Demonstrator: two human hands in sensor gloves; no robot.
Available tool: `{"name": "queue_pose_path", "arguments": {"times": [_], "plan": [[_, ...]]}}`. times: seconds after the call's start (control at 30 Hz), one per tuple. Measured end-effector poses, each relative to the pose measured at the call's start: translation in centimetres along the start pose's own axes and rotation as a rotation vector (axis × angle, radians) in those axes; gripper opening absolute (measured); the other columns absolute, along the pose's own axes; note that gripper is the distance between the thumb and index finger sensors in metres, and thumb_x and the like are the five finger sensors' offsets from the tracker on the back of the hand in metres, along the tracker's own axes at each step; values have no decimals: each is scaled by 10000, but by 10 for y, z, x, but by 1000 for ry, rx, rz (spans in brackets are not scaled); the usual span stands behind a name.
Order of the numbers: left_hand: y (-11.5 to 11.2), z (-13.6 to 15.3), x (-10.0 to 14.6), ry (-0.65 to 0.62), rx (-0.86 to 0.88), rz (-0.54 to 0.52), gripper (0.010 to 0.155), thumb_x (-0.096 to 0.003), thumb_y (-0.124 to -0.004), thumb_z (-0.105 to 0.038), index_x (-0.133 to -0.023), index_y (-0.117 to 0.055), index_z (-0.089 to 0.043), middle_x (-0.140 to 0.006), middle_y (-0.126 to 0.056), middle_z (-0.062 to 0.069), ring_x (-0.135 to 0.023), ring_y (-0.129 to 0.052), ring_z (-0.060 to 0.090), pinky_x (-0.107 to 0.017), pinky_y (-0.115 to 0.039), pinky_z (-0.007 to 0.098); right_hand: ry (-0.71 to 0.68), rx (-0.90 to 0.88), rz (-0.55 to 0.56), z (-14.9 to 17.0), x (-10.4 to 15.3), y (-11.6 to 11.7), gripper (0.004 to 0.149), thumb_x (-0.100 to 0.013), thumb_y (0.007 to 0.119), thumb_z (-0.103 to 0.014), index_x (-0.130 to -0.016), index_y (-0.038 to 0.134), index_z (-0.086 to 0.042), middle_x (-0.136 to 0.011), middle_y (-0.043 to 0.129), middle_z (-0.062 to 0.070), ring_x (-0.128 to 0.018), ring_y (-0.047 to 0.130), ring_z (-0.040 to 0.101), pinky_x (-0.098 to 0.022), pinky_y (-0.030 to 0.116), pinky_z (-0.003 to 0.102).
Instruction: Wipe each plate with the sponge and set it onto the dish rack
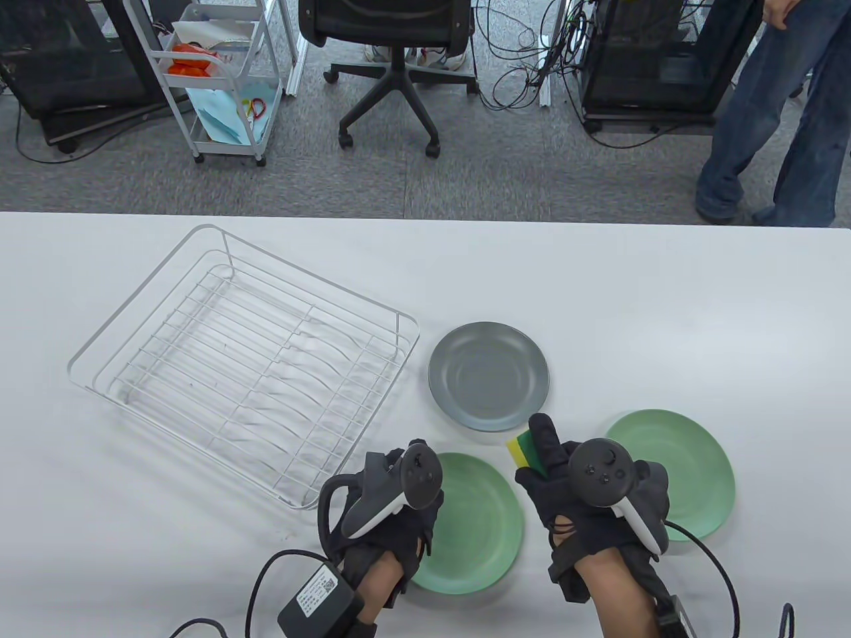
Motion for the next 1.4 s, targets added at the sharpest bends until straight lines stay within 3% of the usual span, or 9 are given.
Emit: {"name": "queue_pose_path", "arguments": {"times": [0.1,0.27,0.37,0.5,0.8,1.03,1.17,1.33,1.4], "plan": [[-12,-2,-8,25,-60,55,728,-383,-681,-519,-1007,-423,-247,-968,-563,91,-669,-786,173,-562,-660,489,-6,-5,-31,0,-1,4,682,-376,778,-577,-956,428,-496,-909,721,125,-893,644,343,-717,430,549],[-17,-18,-22,-10,-171,27,674,-384,-679,-485,-994,-491,-267,-1088,-394,97,-928,-643,336,-673,-544,589,-36,-88,-68,-2,0,7,680,-376,783,-569,-959,444,-478,-901,738,135,-885,662,351,-711,444,554],[-17,-28,-32,1,-218,45,659,-388,-678,-463,-992,-489,-277,-1088,-403,86,-932,-647,332,-678,-544,587,-34,-93,-62,0,0,4,681,-375,780,-574,-959,442,-479,-901,740,130,-885,666,348,-710,449,553],[-28,-32,-51,47,-233,154,661,-393,-666,-450,-997,-461,-274,-1080,-412,81,-933,-639,330,-681,-535,588,-16,-127,-67,10,0,0,680,-376,780,-572,-960,444,-476,-900,740,135,-883,667,351,-709,450,554],[-32,-28,-71,118,-245,151,511,-392,-644,-415,-885,-560,-309,-1000,-510,34,-884,-663,306,-675,-517,601,-8,-184,-75,17,-2,-3,682,-379,775,-575,-966,448,-458,-894,751,137,-876,680,352,-704,463,556],[-31,-22,-71,182,-270,136,477,-355,-614,-408,-815,-580,-287,-980,-517,31,-873,-673,306,-670,-525,614,-1,-211,-79,22,-1,-4,682,-380,775,-574,-966,448,-456,-893,750,138,-875,680,354,-704,462,557],[-25,-16,-63,188,-175,135,464,-352,-610,-407,-793,-581,-268,-975,-524,56,-864,-704,317,-656,-566,617,-3,-208,-86,21,0,-3,681,-381,774,-575,-966,447,-458,-894,750,137,-876,679,352,-703,463,557],[-1,-14,-44,183,-49,39,445,-348,-634,-409,-767,-607,-261,-928,-664,67,-755,-895,289,-534,-757,564,1,-213,-97,19,0,-1,682,-380,773,-577,-967,446,-456,-893,750,137,-875,680,353,-703,464,556],[8,-13,-38,164,-7,20,440,-348,-641,-410,-762,-609,-263,-882,-735,38,-629,-994,222,-446,-837,516,-2,-208,-95,18,0,-1,682,-380,773,-577,-966,447,-457,-892,752,135,-875,682,352,-703,467,556]]}}
Point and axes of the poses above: the tracker on the back of each hand, its own z axis roughly to the little-finger side, its own x axis roughly from the fingertips to the wrist, y = z × x, the point moved 5 cm from there along -x, roughly from the wrist to the fingertips
